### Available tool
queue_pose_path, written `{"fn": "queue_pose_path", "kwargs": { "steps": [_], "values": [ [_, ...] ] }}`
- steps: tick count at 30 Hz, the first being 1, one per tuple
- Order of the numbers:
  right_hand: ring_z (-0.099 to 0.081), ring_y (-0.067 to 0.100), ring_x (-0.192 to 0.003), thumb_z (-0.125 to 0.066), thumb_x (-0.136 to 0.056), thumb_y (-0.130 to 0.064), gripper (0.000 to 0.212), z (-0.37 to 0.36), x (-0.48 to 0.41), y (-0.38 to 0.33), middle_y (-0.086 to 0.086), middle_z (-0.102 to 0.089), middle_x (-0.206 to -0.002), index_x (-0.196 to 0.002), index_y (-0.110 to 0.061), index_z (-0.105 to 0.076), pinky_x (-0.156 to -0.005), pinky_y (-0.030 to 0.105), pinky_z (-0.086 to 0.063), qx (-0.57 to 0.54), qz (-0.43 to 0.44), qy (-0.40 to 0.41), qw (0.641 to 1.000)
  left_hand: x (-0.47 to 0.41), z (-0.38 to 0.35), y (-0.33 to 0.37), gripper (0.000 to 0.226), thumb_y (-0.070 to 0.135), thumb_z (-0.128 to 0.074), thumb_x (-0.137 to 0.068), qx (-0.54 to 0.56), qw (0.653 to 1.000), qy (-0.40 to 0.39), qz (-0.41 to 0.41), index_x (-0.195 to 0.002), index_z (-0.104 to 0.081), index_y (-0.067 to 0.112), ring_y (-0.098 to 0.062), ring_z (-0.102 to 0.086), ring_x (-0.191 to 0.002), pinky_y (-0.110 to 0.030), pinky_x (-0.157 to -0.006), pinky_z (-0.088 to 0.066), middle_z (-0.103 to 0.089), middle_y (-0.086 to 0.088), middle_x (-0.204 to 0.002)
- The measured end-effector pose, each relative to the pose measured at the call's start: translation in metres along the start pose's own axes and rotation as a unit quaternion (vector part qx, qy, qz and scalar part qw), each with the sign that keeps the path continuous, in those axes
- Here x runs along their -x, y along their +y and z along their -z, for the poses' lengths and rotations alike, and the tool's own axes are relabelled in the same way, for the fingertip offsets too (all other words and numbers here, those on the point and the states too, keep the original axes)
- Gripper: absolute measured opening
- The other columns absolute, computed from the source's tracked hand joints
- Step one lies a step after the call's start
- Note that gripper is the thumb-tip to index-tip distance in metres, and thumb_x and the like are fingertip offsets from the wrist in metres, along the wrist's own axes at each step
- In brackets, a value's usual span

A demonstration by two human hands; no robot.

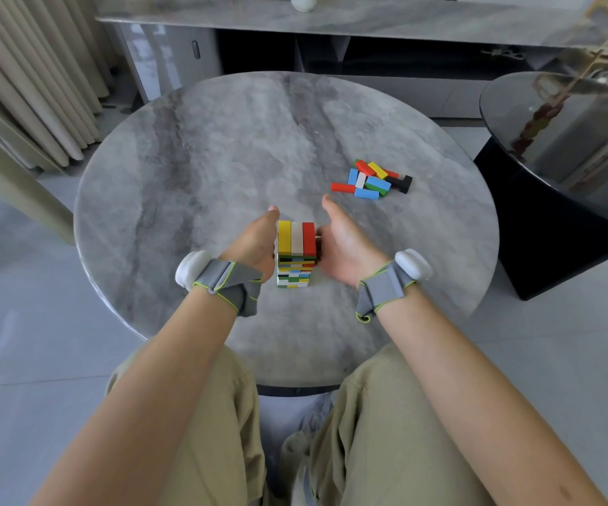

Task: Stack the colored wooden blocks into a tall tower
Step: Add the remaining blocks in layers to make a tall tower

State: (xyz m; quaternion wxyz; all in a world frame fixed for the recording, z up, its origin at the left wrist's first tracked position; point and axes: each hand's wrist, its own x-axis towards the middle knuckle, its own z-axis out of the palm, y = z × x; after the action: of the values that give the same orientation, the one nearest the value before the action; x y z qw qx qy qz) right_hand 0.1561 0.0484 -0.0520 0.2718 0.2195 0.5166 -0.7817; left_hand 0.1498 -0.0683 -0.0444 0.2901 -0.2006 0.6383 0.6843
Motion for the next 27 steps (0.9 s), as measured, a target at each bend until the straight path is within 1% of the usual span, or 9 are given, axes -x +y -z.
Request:
{"fn": "queue_pose_path", "kwargs": {
  "steps": [2,4,6,7,10,16,22,24,27],
  "values": [
    [-0.059,0.027,-0.114,-0.032,-0.084,-0.072,0.091,-0.001,0.001,-0.002,0.018,-0.046,-0.14,-0.146,-0.005,-0.024,-0.073,0.036,-0.053,-0.003,-0.002,-0.014,1.0,-0.001,0.0,0.0,0.065,0.049,-0.021,-0.099,0.004,1.0,-0.02,-0.001,-0.134,-0.039,-0.003,-0.031,-0.057,-0.112,-0.033,-0.085,-0.045,-0.052,-0.02,-0.133],
    [-0.062,0.027,-0.108,-0.027,-0.089,-0.068,0.082,0.0,0.003,-0.003,0.017,-0.059,-0.125,-0.141,-0.005,-0.037,-0.076,0.034,-0.052,0.002,0.01,-0.024,1.0,0.001,-0.001,0.0,0.063,0.049,-0.02,-0.1,0.01,0.999,-0.032,0.002,-0.126,-0.045,-0.002,-0.034,-0.059,-0.106,-0.034,-0.072,-0.049,-0.055,-0.023,-0.127],
    [-0.062,0.027,-0.104,-0.023,-0.091,-0.066,0.078,0.0,0.006,-0.004,0.016,-0.064,-0.113,-0.136,-0.006,-0.045,-0.078,0.033,-0.051,0.009,0.02,-0.032,0.999,0.001,-0.001,0.0,0.067,0.05,-0.022,-0.099,0.031,0.999,-0.042,0.011,-0.133,-0.043,-0.003,-0.036,-0.056,-0.116,-0.039,-0.081,-0.051,-0.053,-0.024,-0.132],
    [-0.06,0.029,-0.11,-0.022,-0.092,-0.066,0.078,-0.001,0.008,-0.004,0.017,-0.063,-0.118,-0.134,-0.005,-0.047,-0.081,0.034,-0.05,0.015,0.02,-0.036,0.999,0.001,-0.002,0.0,0.066,0.05,-0.024,-0.098,0.037,0.998,-0.042,0.013,-0.137,-0.039,-0.002,-0.037,-0.053,-0.121,-0.043,-0.092,-0.047,-0.05,-0.024,-0.136],
    [-0.053,0.033,-0.122,-0.018,-0.092,-0.066,0.077,-0.003,0.012,-0.005,0.021,-0.056,-0.13,-0.124,-0.005,-0.053,-0.087,0.037,-0.048,0.029,0.015,-0.05,0.998,0.006,-0.004,0.002,0.057,0.039,-0.03,-0.1,0.014,1.0,0.019,-0.015,-0.146,-0.026,0.004,-0.038,-0.028,-0.14,-0.047,-0.114,-0.023,-0.028,-0.021,-0.152],
    [-0.052,0.035,-0.122,-0.016,-0.088,-0.071,0.09,-0.004,0.011,-0.004,0.023,-0.055,-0.131,-0.131,-0.001,-0.05,-0.103,0.044,-0.041,0.066,-0.003,-0.047,0.997,0.015,-0.01,0.005,0.055,0.036,-0.032,-0.1,-0.009,0.999,0.035,-0.022,-0.148,-0.022,0.009,-0.031,-0.017,-0.145,-0.044,-0.118,-0.014,-0.018,-0.012,-0.157],
    [-0.055,0.035,-0.115,-0.016,-0.089,-0.07,0.086,-0.004,0.013,-0.004,0.023,-0.056,-0.127,-0.124,-0.001,-0.055,-0.099,0.041,-0.043,0.073,-0.005,-0.061,0.995,0.025,-0.013,0.007,0.053,0.035,-0.027,-0.102,-0.06,0.998,0.029,-0.024,-0.148,-0.021,0.009,-0.03,-0.017,-0.145,-0.04,-0.116,-0.016,-0.018,-0.012,-0.157],
    [-0.057,0.034,-0.109,-0.017,-0.09,-0.069,0.083,-0.003,0.011,-0.004,0.022,-0.06,-0.119,-0.117,-0.002,-0.058,-0.097,0.041,-0.043,0.073,-0.004,-0.05,0.996,0.026,-0.013,0.008,0.053,0.035,-0.029,-0.102,-0.041,0.999,0.025,-0.021,-0.147,-0.023,0.009,-0.03,-0.019,-0.144,-0.041,-0.116,-0.016,-0.02,-0.011,-0.156],
    [-0.058,0.033,-0.106,-0.019,-0.089,-0.069,0.082,-0.003,0.012,-0.005,0.022,-0.059,-0.119,-0.12,-0.003,-0.056,-0.096,0.04,-0.044,0.078,-0.007,-0.059,0.995,0.026,-0.012,0.008,0.054,0.036,-0.032,-0.101,-0.013,1.0,0.018,-0.007,-0.147,-0.025,0.009,-0.031,-0.021,-0.144,-0.044,-0.116,-0.018,-0.022,-0.012,-0.156]
  ]
}}
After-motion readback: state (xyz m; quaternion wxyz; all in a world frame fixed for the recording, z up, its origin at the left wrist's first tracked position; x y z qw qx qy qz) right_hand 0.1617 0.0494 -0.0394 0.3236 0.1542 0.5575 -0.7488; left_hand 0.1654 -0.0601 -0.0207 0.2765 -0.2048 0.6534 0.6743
